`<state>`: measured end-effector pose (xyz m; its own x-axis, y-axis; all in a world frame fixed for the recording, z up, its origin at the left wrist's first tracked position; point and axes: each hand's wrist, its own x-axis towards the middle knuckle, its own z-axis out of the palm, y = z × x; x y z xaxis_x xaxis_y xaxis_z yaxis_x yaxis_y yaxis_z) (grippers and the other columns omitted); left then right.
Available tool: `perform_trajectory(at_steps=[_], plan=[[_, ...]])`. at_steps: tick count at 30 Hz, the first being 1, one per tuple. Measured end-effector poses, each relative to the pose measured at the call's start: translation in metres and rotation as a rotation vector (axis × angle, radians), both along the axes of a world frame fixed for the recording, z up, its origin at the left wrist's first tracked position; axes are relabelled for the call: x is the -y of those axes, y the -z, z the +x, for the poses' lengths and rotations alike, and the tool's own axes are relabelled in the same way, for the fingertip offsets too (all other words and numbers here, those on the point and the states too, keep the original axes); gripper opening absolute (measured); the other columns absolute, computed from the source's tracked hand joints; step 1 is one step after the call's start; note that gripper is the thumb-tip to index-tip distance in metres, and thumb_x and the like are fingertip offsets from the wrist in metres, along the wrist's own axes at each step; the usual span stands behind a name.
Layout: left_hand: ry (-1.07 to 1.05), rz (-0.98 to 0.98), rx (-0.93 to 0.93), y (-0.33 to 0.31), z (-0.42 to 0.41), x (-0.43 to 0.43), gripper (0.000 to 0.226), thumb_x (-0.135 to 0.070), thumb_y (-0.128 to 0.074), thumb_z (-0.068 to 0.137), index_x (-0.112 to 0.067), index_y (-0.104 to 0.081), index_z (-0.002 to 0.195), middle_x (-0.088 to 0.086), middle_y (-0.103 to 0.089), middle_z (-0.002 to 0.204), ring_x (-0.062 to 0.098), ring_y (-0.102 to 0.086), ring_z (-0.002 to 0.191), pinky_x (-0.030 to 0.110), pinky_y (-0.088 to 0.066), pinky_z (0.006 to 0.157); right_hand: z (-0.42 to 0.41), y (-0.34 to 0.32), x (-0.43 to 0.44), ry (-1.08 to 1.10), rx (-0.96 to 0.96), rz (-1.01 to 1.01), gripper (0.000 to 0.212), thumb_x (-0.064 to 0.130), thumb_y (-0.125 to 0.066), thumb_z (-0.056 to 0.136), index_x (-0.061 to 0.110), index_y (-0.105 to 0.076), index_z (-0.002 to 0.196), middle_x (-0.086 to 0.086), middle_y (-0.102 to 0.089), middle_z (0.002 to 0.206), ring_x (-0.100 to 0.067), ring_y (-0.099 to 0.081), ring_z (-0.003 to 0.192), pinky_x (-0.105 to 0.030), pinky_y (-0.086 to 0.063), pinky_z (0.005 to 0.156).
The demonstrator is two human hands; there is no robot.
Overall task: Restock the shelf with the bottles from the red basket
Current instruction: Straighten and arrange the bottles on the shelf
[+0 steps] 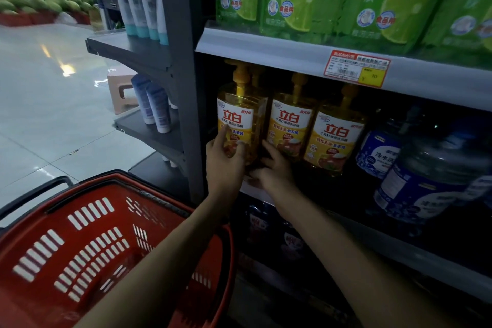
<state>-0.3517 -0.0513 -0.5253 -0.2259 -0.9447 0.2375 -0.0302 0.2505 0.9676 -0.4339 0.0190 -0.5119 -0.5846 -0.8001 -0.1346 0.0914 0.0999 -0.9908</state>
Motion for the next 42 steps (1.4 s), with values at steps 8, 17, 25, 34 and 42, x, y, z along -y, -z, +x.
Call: perform_trajectory(at_steps=[8,17,25,34,42], plan=[[0.291,-0.220,0.253,-0.008,-0.029,-0.034,0.058,-0.053,-0.055,0.089,-0.030,-0.053,0.142,-0.006,-0.065,0.131,0.010,-0.063,0.118,0.044,-0.057,0.097,-0.038,0.008,-0.027,0.388,-0.486,0.115,0.061,0.002,-0.063,0.088,0.027,-0.050,0.142,-0.004,-0.050,0.148,-0.027,-0.045,0.139,-0.051,-0.044,0.112],[0.376,-0.323,0.574,0.010,-0.062,-0.032,0.077,-0.038,-0.059,0.100,-0.040,-0.014,0.162,-0.001,-0.006,0.171,0.028,-0.028,0.152,0.045,-0.042,0.112,-0.061,0.025,-0.068,0.390,-0.799,0.271,0.091,0.010,-0.065,0.091,0.047,-0.015,0.158,0.002,0.014,0.166,-0.027,-0.001,0.155,-0.047,-0.027,0.123],[0.374,-0.336,0.618,0.011,-0.063,-0.031,0.081,-0.034,-0.061,0.099,-0.040,-0.012,0.163,-0.003,-0.008,0.172,0.026,-0.022,0.155,0.049,-0.040,0.116,-0.067,0.021,-0.077,0.268,-0.878,0.407,0.104,0.010,-0.066,0.091,0.055,0.002,0.155,0.002,0.025,0.165,-0.033,-0.010,0.155,-0.045,-0.046,0.110],[0.339,-0.509,0.709,-0.019,-0.031,-0.060,0.067,-0.037,-0.063,0.096,-0.034,-0.032,0.156,0.002,-0.050,0.146,0.026,-0.051,0.131,0.044,-0.053,0.096,-0.063,-0.003,-0.109,0.196,-0.845,0.418,0.083,0.013,-0.067,0.090,0.033,-0.023,0.159,-0.005,-0.024,0.163,-0.028,-0.035,0.146,-0.044,-0.043,0.113],[0.350,-0.479,0.669,-0.031,0.002,-0.106,0.062,-0.041,-0.065,0.095,-0.033,-0.042,0.152,-0.003,-0.049,0.146,0.022,-0.050,0.132,0.043,-0.053,0.095,-0.052,-0.040,-0.168,0.187,-0.813,0.236,0.063,0.014,-0.072,0.088,0.029,-0.048,0.145,-0.002,-0.050,0.146,-0.023,-0.049,0.134,-0.027,-0.042,0.102]])
